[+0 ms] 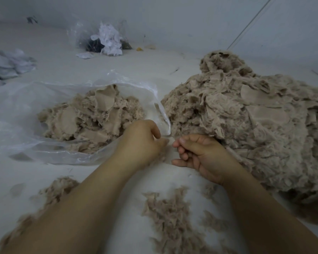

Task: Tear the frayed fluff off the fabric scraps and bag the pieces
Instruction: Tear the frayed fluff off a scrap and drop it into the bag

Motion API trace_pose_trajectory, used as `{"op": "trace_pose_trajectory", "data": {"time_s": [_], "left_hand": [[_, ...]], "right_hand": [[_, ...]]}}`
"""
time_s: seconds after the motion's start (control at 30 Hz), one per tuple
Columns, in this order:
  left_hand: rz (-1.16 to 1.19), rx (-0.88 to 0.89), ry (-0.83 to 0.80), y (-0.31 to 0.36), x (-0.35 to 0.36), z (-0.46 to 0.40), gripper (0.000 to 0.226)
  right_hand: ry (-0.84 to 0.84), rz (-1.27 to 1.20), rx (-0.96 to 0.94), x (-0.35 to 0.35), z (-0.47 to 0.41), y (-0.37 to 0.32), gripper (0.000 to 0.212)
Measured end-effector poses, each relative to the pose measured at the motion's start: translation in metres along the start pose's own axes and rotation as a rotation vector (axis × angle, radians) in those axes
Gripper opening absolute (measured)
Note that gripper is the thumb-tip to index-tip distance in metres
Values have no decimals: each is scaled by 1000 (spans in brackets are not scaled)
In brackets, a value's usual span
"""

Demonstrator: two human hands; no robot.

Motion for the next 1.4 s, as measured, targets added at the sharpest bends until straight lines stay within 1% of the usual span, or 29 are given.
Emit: {"op": "trace_pose_trajectory", "data": {"time_s": [0.03, 0.07, 0.1, 0.13, 0.17, 0.2, 0.23, 0.3, 0.33, 0.37, 0.47, 0.53, 0.6, 0.67, 0.77, 0.83, 0.93, 1.0, 1.03, 1.1, 1.17, 1.27, 1.33, 1.4], "left_hand": [[-159, 15, -56, 0, 1, 0, 31], [-253, 27, -97, -1, 2, 0, 36], [-320, 40, -143, -2, 2, -1, 35], [-351, 73, -178, -3, 2, -1, 29], [-337, 111, -200, -2, 3, -1, 24], [-270, 153, -183, 0, 5, 0, 23], [-161, 186, -122, 2, 5, 1, 22], [75, 247, 64, 6, 3, 2, 18], [127, 305, 125, 10, 2, 4, 16], [133, 374, 137, 14, 2, 6, 14], [94, 564, 54, 23, 9, 14, 9], [96, 617, 39, 26, 10, 17, 10], [176, 587, 6, 26, 9, 18, 12], [281, 509, -52, 26, 8, 18, 14], [389, 403, -74, 24, 5, 17, 11], [436, 348, -79, 23, 3, 16, 10], [386, 301, -8, 21, 4, 13, 12], [355, 198, 45, 16, 7, 7, 13], [330, 138, 41, 13, 9, 5, 21], [257, 42, -35, 9, 14, 5, 41], [258, 7, -138, 9, 19, 7, 44], [423, -87, -271, 7, 18, 8, 35], [481, -148, -319, 4, 12, 6, 26], [543, -189, -362, 1, 8, 5, 25]], "right_hand": [[3, 4, -2, 0, 0, 0, 19], [8, 3, -2, -1, 0, 0, 20], [15, 3, 0, -1, 0, 0, 21], [20, 4, 2, -1, 0, 1, 22], [24, 4, 2, -1, 0, 1, 22], [24, 4, 2, -2, 0, 1, 20], [17, 4, 2, -2, 0, 1, 19], [-9, 7, 6, 0, 0, 1, 22], [-22, 4, 8, 1, 0, 1, 26], [-39, -3, 9, 1, 0, 1, 29], [-87, 8, 2, 2, -1, 1, 39], [-100, 20, 1, 2, 0, 0, 42], [-95, 7, -5, 2, 0, -1, 45], [-79, -27, -7, 2, 1, -1, 47], [-59, -47, -2, 4, 2, -2, 39], [-61, -9, -2, 5, 4, -3, 31], [-21, -21, -2, 3, 4, -2, 25], [1, -46, -5, 2, 4, -1, 20], [-4, -39, -15, 2, 4, -1, 19], [-13, -16, -33, 3, 4, -1, 17], [-10, 3, -44, 2, 3, -1, 16], [-5, 13, -48, 0, 2, 1, 17], [7, 1, -42, -2, 1, 2, 24], [30, 18, -35, -2, 2, 2, 20]]}}
Point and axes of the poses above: each hand's wrist, its own z-axis away from the middle knuckle, its own x-axis out of the palm, y = z × x, the point moved 3 cm from there along -z, towards the middle knuckle
